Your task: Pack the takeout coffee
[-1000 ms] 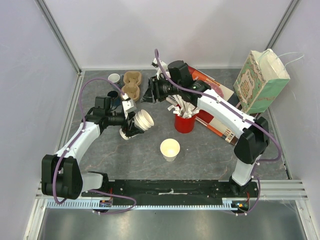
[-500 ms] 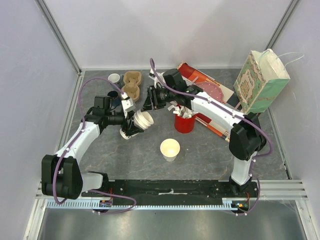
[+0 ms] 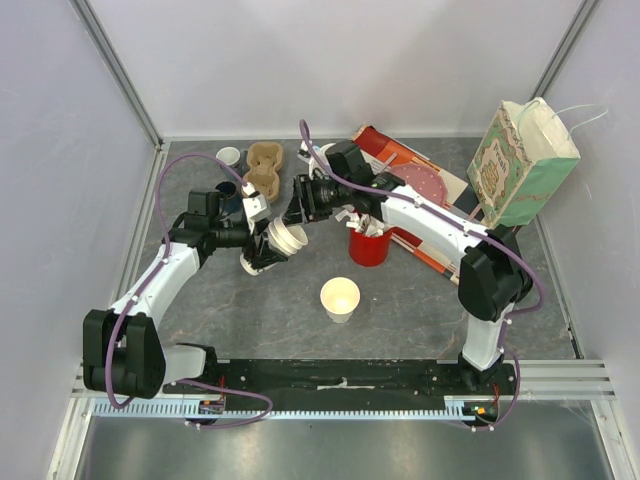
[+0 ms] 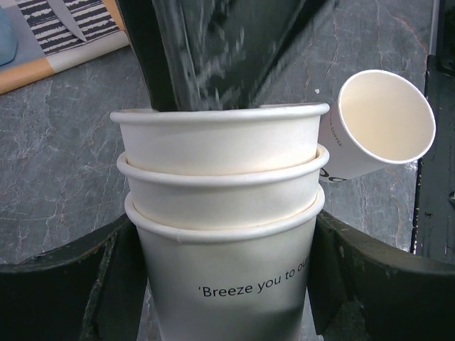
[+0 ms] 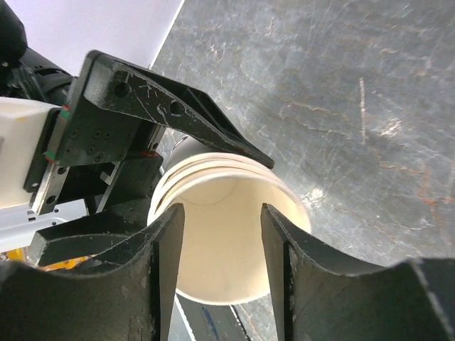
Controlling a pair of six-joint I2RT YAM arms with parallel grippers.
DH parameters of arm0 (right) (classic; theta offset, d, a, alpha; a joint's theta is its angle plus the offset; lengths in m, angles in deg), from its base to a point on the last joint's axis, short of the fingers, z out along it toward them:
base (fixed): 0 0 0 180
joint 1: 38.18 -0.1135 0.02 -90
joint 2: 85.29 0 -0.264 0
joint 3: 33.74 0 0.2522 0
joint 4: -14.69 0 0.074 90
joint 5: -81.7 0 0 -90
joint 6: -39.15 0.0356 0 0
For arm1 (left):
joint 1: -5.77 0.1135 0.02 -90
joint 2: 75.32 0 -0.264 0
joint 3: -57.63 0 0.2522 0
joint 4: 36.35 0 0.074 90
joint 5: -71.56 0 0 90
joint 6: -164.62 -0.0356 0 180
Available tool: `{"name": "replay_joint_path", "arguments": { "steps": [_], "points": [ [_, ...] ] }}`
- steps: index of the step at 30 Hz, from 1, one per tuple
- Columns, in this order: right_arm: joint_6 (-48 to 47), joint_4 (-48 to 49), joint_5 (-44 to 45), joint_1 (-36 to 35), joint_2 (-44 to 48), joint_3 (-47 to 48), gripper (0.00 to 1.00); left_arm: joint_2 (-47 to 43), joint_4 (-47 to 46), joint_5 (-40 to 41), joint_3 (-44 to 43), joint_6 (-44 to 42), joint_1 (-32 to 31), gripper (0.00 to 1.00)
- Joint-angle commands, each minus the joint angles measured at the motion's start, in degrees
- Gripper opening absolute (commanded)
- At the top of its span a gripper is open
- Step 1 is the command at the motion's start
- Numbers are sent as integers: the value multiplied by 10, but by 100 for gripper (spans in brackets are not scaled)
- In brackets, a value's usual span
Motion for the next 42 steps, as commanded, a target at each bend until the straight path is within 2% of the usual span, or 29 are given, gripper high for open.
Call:
{"name": "replay_joint_path", "arguments": {
  "steps": [1, 8, 13, 16, 17, 18, 19, 22, 42],
  "points": [
    [-26, -3, 31, 20, 67, 2, 57, -8, -16, -5, -13, 8, -1, 49],
    [-32, -11, 41, 4, 60, 0, 65, -6, -16, -7, -18, 9, -1, 49],
    [-35, -13, 22, -22, 28, 15, 64, -8, -16, -7, -20, 11, -1, 49],
    [-34, -13, 19, -22, 20, 20, 46, -9, -16, -8, -20, 11, -1, 49],
    [-34, -12, 19, -23, 19, 20, 32, -9, -16, -8, -20, 11, 0, 49],
    [-34, -12, 19, -22, 20, 21, 26, -9, -16, -8, -20, 11, -1, 49],
    [-35, -12, 19, -23, 21, 22, 16, -9, -15, -8, -19, 10, -1, 49],
    [-35, -13, 20, -21, 25, 26, 0, -8, -13, -8, -17, 6, -1, 49],
    [-54, -15, 11, 65, 88, 16, 0, -13, 27, -23, -8, -41, -1, 48]
  ]
}}
